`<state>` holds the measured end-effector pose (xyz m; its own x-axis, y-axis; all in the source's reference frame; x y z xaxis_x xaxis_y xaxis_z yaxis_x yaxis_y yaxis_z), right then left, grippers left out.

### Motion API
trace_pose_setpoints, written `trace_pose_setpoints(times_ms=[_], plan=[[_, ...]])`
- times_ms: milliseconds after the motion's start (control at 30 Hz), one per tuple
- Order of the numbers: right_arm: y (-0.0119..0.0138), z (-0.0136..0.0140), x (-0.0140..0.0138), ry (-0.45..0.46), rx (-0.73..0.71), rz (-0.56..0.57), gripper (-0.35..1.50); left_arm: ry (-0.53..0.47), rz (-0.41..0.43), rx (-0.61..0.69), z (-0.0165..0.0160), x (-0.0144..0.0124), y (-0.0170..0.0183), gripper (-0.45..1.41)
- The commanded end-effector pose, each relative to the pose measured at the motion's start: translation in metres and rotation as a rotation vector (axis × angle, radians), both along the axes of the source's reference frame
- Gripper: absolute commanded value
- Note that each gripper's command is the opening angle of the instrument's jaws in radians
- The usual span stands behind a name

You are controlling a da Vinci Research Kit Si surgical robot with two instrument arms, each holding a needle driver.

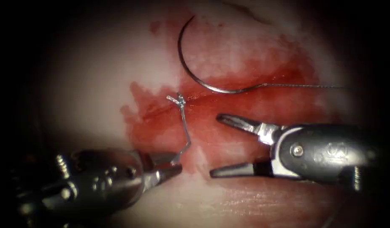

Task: Wound Closure

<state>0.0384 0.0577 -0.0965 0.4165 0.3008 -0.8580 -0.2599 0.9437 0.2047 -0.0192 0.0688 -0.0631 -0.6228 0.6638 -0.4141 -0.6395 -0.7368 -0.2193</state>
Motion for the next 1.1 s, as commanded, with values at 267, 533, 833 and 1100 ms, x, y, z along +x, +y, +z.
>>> trace_pose_setpoints(times_ms=[267,533,833,1100], plan=[[0.0,0.0004,0.0008,0.004,-0.001,-0.001,1.43,0.005,-0.022,-0.007,0.0007,0.0002,0.0004,-0.35],[0.0,0.0004,0.0008,0.004,-0.001,-0.001,1.43,-0.019,0.01,-0.063,0.0003,0.0003,0.0013,-0.31],[0.0,0.0005,0.0007,0.004,-0.002,0.0,1.43,-0.241,0.202,-0.315,0.0011,0.0029,0.0023,0.47],[0.0,0.0007,0.0007,0.003,-0.003,0.0,1.43,-0.5,0.338,-0.344,0.004,0.0032,0.0038,0.66]])
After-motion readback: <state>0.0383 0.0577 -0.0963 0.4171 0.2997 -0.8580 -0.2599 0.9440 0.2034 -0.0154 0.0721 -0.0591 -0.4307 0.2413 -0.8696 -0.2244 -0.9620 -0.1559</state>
